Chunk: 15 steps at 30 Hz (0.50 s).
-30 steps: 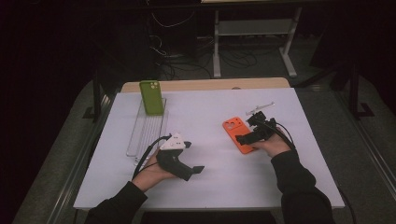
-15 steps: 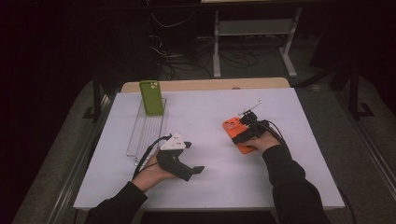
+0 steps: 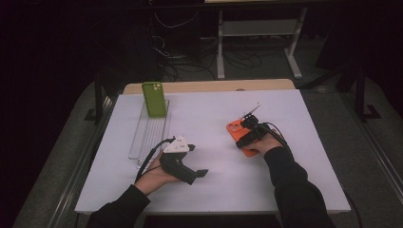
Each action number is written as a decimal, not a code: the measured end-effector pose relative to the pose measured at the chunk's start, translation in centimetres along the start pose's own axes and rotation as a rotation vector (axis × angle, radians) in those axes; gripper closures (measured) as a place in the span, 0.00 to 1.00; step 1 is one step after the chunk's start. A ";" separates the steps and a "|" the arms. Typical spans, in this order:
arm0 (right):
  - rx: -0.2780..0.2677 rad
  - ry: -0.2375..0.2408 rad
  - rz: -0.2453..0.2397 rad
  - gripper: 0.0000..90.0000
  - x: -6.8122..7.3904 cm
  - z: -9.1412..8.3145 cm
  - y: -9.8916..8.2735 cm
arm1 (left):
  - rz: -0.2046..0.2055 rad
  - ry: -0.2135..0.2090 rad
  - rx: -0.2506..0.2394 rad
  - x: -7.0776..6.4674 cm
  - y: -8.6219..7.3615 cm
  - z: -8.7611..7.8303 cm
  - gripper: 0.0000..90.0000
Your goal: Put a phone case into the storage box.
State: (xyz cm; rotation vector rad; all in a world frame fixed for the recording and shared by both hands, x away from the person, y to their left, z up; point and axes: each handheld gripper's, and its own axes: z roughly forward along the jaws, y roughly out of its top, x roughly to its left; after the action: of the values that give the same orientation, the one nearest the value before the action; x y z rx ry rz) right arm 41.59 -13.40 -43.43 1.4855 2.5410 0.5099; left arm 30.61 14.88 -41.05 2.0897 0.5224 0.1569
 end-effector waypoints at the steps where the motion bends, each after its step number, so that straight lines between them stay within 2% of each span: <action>1: -0.001 0.001 0.002 0.15 0.0 0.0 0.0 | 0.002 0.001 0.000 0.0 0.0 0.0 0.00; 6: 0.007 -0.003 0.013 0.16 0.1 -0.1 0.1 | 0.002 0.004 0.000 0.1 0.0 -0.1 0.00; 9: 0.009 0.014 0.006 0.17 0.0 -0.2 0.0 | 0.008 0.002 -0.005 0.1 0.2 -0.1 0.00; 12: -0.004 0.060 -0.030 0.17 -0.2 -0.6 -0.2 | 0.020 -0.006 0.014 0.3 0.6 -0.3 0.00; 15: -0.021 0.081 -0.106 0.17 -0.1 -1.5 -0.3 | 0.034 -0.010 0.021 0.6 1.3 -0.6 0.00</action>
State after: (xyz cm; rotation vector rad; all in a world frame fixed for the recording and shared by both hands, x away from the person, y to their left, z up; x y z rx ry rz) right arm 40.95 -13.95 -42.20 1.3410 2.6497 0.5902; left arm 31.36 15.01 -39.73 2.1199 0.4843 0.1609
